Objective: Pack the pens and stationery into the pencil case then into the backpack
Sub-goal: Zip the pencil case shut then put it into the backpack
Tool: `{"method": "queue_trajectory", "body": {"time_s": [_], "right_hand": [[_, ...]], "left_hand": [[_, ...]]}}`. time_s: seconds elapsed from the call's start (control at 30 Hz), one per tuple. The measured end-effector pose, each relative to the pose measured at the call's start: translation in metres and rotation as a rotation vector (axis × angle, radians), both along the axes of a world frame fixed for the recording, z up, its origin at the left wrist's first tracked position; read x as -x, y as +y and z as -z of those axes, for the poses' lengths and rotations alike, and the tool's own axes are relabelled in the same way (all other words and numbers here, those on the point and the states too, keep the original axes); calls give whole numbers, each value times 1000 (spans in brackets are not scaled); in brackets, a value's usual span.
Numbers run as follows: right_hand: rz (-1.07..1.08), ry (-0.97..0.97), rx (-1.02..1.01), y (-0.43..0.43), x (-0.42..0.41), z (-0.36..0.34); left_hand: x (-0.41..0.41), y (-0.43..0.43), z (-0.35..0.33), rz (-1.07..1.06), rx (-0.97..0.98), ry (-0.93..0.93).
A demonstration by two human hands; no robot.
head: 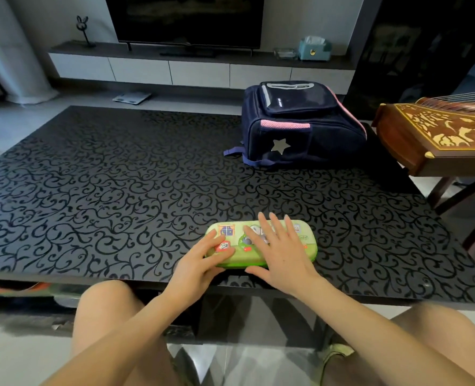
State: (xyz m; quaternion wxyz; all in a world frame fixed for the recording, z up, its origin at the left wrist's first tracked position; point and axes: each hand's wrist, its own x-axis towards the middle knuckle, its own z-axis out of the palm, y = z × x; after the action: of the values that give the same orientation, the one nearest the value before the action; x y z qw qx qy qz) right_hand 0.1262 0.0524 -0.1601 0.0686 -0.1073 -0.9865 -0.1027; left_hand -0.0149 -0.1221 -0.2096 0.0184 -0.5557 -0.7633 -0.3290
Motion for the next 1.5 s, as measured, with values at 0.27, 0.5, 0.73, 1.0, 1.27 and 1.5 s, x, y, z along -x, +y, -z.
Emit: {"method": "queue_trajectory", "body": {"time_s": [0.27,0.5,0.73,1.0,1.27,1.5], "right_hand": [[-17,-45,20,2,9,16],[-28,-24,1,2,10,18],[-31,-33,35,-1,8,16],[-10,-83,60,4,9,14],[10,-38,59,1,11,16],[-7,-102,80,2,11,11]], "left_hand": [[34,19,-45,-274,-130,-959],[68,50,-49,-80,277,-1140],[98,51,-48,85,585,-780],[100,25,-24,131,362,517],[16,-29,-37,-30,353,341],[-82,27,-50,-331,438,-300]]}}
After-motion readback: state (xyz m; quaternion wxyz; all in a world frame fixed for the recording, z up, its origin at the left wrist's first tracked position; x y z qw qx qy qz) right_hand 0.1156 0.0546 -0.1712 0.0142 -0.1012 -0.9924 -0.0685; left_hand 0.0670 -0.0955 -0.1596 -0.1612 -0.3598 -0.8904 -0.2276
